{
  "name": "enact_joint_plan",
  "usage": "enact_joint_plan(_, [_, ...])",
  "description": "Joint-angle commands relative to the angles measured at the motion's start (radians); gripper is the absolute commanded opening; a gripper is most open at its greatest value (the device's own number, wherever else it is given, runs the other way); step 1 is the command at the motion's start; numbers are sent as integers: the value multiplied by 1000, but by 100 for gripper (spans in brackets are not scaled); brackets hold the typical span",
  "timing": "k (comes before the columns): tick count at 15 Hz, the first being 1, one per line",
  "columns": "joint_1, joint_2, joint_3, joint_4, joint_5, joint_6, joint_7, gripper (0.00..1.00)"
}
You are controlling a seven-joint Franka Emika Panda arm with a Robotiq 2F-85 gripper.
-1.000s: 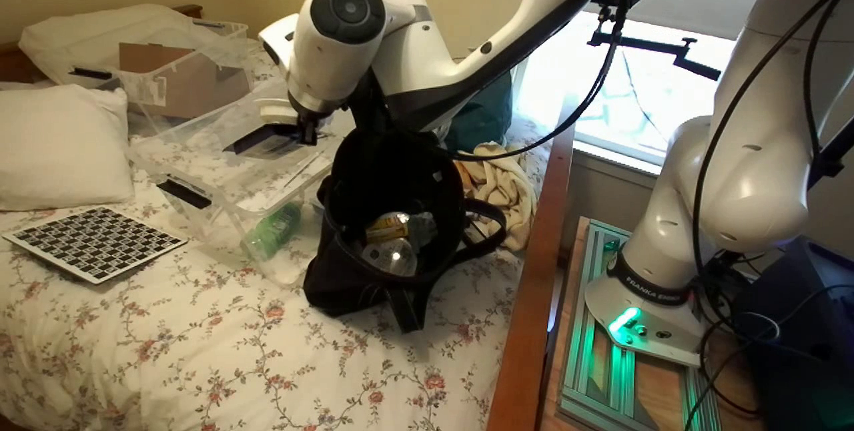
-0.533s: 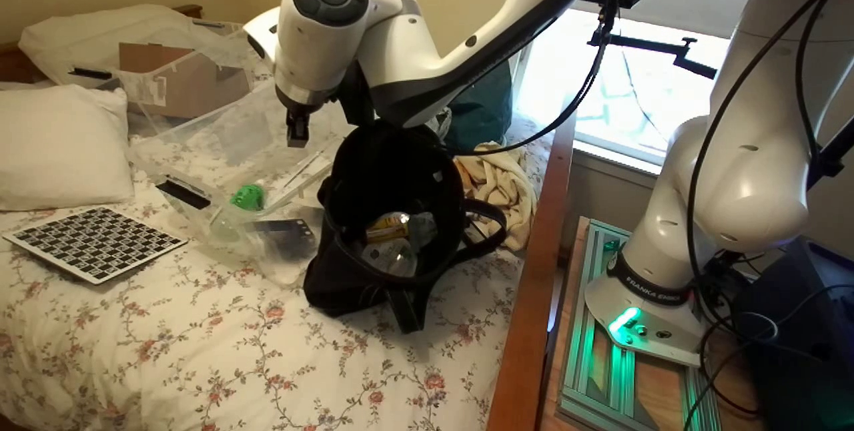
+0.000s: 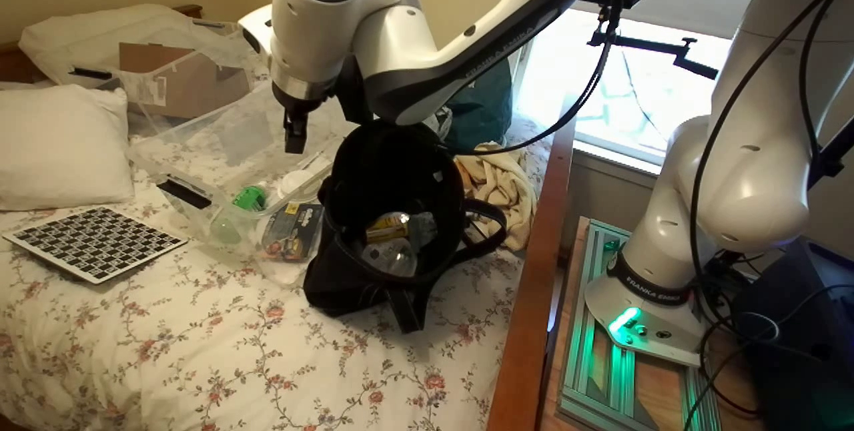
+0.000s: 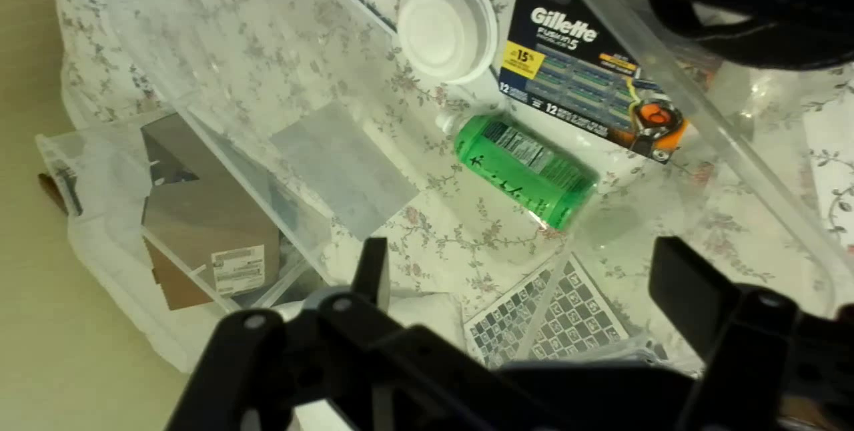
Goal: Take some items out of the bag and put them into the plastic box
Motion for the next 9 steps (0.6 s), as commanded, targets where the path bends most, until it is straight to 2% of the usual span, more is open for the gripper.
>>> enact_joint_plan(1, [0, -65, 10, -51, 188, -19, -97, 100])
enact_joint_plan(8, [4, -200, 5, -163, 376, -39, -83, 100])
enact_joint_plan(9, [3, -135, 2, -102, 323, -21, -79, 100])
